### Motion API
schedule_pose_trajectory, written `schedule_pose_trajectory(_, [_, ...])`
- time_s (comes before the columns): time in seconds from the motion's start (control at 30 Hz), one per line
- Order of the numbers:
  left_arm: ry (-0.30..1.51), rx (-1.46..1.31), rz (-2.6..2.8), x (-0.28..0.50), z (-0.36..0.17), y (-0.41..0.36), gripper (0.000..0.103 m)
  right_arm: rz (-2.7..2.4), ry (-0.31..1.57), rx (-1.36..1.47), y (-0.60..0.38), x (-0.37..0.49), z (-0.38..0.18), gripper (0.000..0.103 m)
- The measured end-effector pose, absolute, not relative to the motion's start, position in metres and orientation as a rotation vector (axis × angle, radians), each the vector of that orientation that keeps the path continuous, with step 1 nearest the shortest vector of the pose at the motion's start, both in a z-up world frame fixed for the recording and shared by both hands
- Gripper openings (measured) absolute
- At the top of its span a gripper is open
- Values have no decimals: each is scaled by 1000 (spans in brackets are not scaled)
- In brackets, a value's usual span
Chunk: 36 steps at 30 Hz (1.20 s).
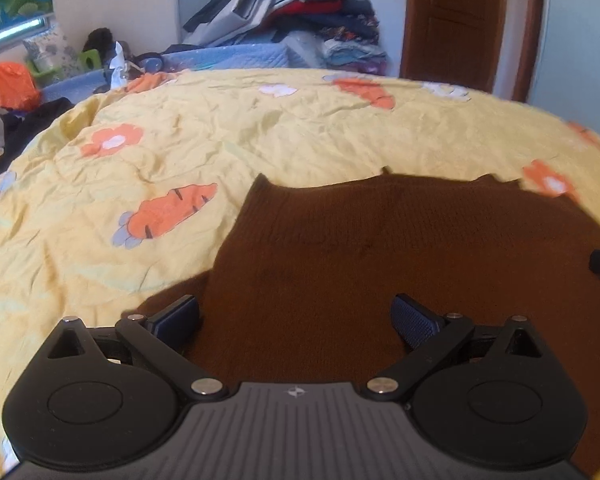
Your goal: Fold small clothes
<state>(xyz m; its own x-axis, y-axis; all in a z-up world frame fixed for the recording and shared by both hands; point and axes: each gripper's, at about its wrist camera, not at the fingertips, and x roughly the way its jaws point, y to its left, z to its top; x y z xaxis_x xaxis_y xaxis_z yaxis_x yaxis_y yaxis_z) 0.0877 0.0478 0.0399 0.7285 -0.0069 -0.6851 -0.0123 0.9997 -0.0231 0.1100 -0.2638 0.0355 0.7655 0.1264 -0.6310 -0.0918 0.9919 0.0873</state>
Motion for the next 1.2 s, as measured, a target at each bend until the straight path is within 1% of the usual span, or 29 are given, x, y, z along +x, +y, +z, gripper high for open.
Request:
schedule_pose_trajectory(0.1, [691, -85, -80, 49, 51, 50, 103, 228, 636, 169, -277, 68, 49, 103])
schedule_pose_trajectory(0.2, [691, -51, -174, 36, 50, 26, 103, 264, 679, 145, -264, 58, 48, 103])
schedule_pose_trajectory(0.3, [710, 114, -256, 29, 40, -14, 103, 310, 735, 38, -238, 56, 40, 103])
schedule_pose_trajectory(0.37, [719, 253, -272, 22, 23, -33, 103, 318, 799, -83, -223, 51, 25, 103])
schedule_pose_trajectory(0.4, [688, 252, -283, 15, 21, -31, 103, 327, 760, -165, -218, 40, 18, 103])
schedule_pose_trajectory(0.5, [738, 228, -319, 7, 22, -20, 103, 371, 751, -203, -220, 16, 15, 103])
schedule_pose_trajectory(0.63, [714, 228, -304, -10, 35, -13, 103, 351, 810, -200, -219, 17, 30, 103])
schedule_pose_trajectory(0.7, [688, 211, -329, -13, 39, -13, 103, 359, 781, -173, -211, 15, 38, 103])
schedule_pose_trajectory(0.77, [755, 236, -325, -3, 27, -22, 103, 408, 770, -178, -200, 15, 32, 103])
schedule_pose_trajectory(0.8, [773, 223, -326, 2, 20, -21, 103, 414, 809, -211, -192, 18, 20, 103])
schedule_pose_trajectory(0.83, [759, 184, -321, 3, 20, -17, 103, 418, 753, -232, -191, 13, 15, 103])
schedule_pose_trajectory(0.87, [777, 189, -321, 5, 23, -16, 103, 425, 754, -244, -190, 11, 15, 103])
schedule_pose_trajectory(0.93, [772, 178, -302, 0, 37, -9, 103, 408, 817, -180, -199, 11, 28, 103])
schedule_pose_trajectory(1.03, [751, 1, -275, -10, 52, 29, 103, 379, 805, 42, -243, -4, 52, 103])
schedule_pose_trajectory(1.1, [781, -195, -221, -11, 53, 65, 103, 326, 832, 265, -285, -12, 56, 103])
schedule_pose_trajectory(1.2, [828, -602, -135, -17, 38, 124, 103, 286, 900, 657, -343, -21, 42, 103])
